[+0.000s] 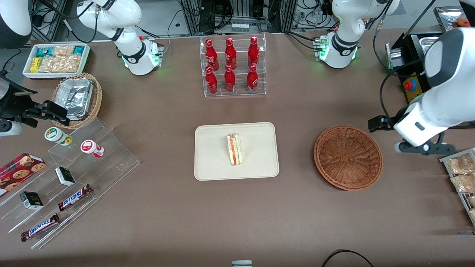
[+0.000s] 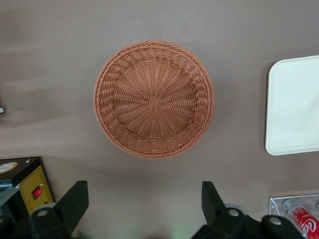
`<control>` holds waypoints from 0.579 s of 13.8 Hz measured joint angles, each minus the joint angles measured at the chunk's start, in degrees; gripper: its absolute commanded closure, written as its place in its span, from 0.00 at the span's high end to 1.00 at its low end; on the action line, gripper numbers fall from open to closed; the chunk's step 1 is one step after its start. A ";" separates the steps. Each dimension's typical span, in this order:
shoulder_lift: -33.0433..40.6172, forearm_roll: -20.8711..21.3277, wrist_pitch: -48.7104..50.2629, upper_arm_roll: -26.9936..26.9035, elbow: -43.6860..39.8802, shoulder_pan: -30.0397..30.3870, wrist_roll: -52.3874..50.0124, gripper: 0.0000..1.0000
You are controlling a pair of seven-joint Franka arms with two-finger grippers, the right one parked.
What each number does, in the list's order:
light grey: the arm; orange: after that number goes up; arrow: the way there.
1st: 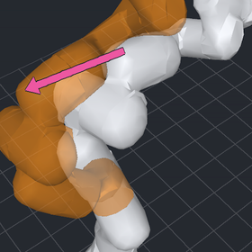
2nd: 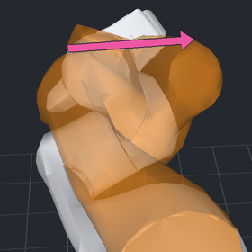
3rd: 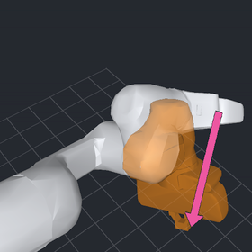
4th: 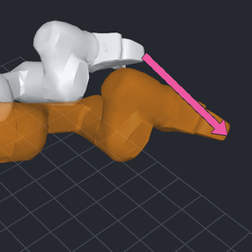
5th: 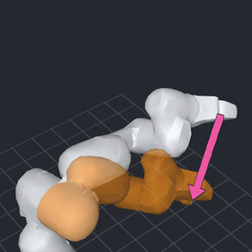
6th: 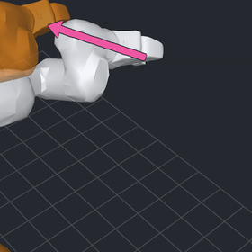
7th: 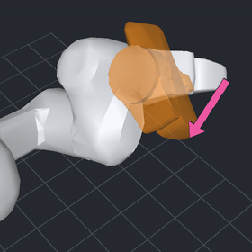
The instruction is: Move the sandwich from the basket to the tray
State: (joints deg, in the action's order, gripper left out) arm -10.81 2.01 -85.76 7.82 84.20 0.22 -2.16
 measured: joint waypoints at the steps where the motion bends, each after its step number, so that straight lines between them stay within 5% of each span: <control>1: 1.33 0.00 0.38 0.04 0.58 0.73 1.09 1.00; 8: 13.17 0.00 2.71 0.09 7.85 4.13 4.65 1.00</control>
State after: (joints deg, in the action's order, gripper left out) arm 2.35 2.01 -83.05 7.91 92.05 4.35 2.49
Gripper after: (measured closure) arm 0.000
